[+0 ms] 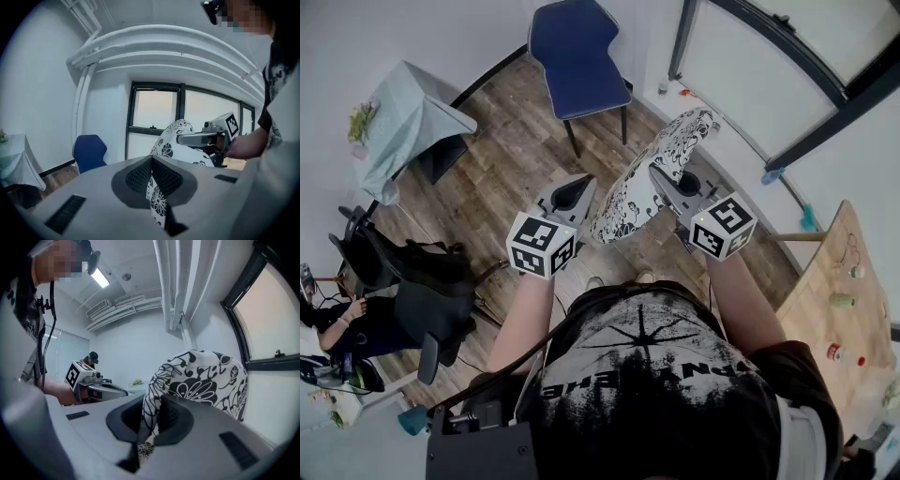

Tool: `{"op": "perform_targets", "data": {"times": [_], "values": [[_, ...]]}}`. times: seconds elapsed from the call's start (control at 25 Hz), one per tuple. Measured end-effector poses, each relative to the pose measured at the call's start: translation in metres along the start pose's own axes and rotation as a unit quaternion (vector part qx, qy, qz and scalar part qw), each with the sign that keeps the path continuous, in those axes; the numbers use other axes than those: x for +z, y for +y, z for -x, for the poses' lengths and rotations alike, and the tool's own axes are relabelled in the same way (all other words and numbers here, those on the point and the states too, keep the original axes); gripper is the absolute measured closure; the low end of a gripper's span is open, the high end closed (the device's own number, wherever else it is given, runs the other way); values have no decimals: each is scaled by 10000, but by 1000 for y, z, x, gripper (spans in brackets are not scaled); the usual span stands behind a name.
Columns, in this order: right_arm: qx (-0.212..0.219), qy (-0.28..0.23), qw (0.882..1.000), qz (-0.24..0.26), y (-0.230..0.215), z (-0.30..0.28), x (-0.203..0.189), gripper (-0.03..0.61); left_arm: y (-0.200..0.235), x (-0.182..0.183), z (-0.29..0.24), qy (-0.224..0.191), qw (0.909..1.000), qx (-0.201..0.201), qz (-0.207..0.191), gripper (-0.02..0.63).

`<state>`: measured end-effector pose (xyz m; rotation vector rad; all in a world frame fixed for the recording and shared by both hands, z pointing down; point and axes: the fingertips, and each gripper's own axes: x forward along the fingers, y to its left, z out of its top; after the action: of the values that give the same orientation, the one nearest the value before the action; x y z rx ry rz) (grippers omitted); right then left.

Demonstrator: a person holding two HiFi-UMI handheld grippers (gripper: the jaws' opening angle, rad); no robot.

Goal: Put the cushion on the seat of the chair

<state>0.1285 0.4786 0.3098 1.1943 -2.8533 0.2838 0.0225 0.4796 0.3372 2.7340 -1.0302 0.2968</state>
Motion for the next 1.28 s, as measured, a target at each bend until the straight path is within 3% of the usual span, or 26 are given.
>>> {"op": "perform_targets", "data": {"times": [0.56, 1.28], "values": [[31, 85, 10000, -4, -14, 3, 0, 552, -9, 0, -28, 72, 9997, -241, 15, 598], [429, 221, 9984, -279, -49, 24, -21, 552, -34, -30, -72, 395, 9983, -84, 410, 597]]}}
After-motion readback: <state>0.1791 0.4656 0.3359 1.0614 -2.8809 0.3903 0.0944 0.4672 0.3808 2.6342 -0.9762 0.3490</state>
